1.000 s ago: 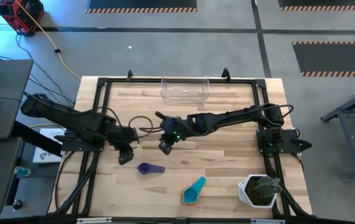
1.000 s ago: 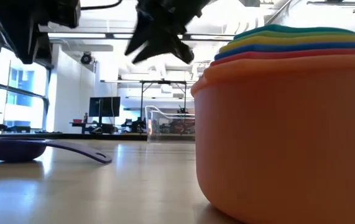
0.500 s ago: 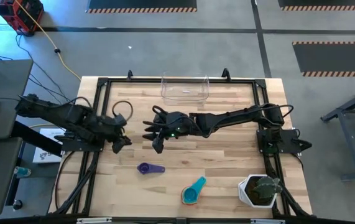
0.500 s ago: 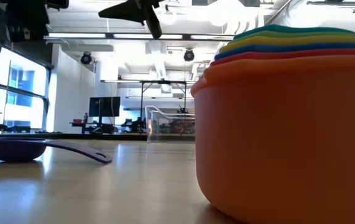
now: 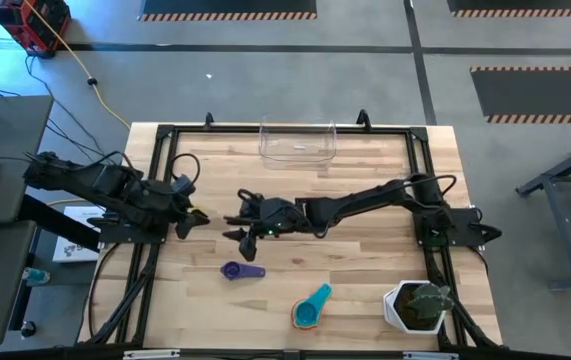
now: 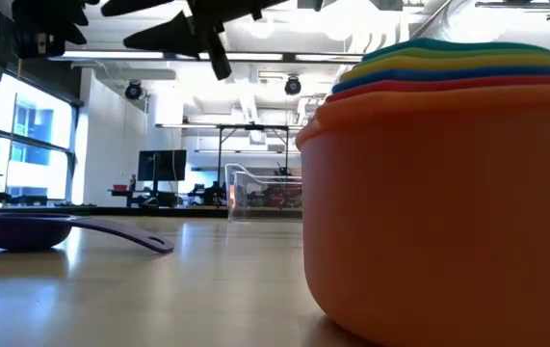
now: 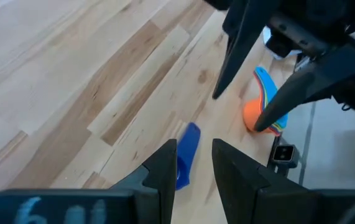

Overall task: Nest measuring cups in basket
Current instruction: Stack the dark blue measuring cup on the light blue measuring cup

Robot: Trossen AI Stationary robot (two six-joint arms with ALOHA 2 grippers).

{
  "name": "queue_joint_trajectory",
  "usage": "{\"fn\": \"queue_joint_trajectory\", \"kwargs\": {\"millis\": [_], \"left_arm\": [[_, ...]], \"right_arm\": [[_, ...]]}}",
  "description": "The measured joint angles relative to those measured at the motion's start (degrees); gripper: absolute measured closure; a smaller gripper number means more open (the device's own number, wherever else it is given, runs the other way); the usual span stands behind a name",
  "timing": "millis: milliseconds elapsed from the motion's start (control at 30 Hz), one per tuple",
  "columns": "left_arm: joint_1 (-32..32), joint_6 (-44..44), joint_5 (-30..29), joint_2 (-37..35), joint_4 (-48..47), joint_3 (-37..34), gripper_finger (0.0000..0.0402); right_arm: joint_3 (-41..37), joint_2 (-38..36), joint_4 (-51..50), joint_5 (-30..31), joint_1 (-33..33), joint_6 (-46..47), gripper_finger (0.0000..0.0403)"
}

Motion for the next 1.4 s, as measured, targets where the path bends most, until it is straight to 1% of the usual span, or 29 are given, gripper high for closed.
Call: {"fn": "queue_joint_trajectory", "kwargs": {"millis": [133,333,500,567,667,867,1067,1200,1267,1400], "left_arm": [[0.0,0.3,-0.1,-0.9,-0.1,0.0,0.0310],[0.0,1.1,-0.2,-2.0,-0.1,0.0,0.0310],[0.0,1.1,-2.1,-2.5,-0.1,0.0,0.0310],[0.0,1.1,-2.9,-2.6,0.0,0.0,0.0310],[0.0,1.1,-3.0,-2.8,0.0,0.0,0.0310],[0.0,1.1,-2.8,-2.9,-0.1,0.0,0.0310],[0.0,1.1,-2.8,-2.9,-0.2,0.0,0.0310],[0.0,1.1,-2.8,-2.9,-0.2,0.0,0.0310],[0.0,1.1,-2.9,-2.9,-0.3,0.0,0.0310],[0.0,1.1,-3.6,-2.9,-0.2,0.0,0.0310]], "right_arm": [[0.1,0.1,1.3,0.3,0.4,0.0,0.0243],[4.8,0.4,-1.4,0.6,0.4,-0.8,0.0247],[7.2,1.9,-4.5,0.3,0.4,-0.4,0.0247],[8.3,3.3,-3.9,-0.4,0.4,0.5,0.0247],[9.6,6.2,-6.1,-1.6,0.4,1.7,0.0247],[15.0,11.6,-12.7,-3.1,1.1,1.6,0.0247],[19.3,17.3,-16.5,-8.0,1.1,2.4,0.0247],[20.5,18.6,-16.8,-10.7,1.1,4.1,0.0247],[20.3,18.9,-18.9,-10.7,1.1,4.1,0.0247],[20.2,18.9,-22.6,-10.4,1.1,0.9,0.0247]]}}
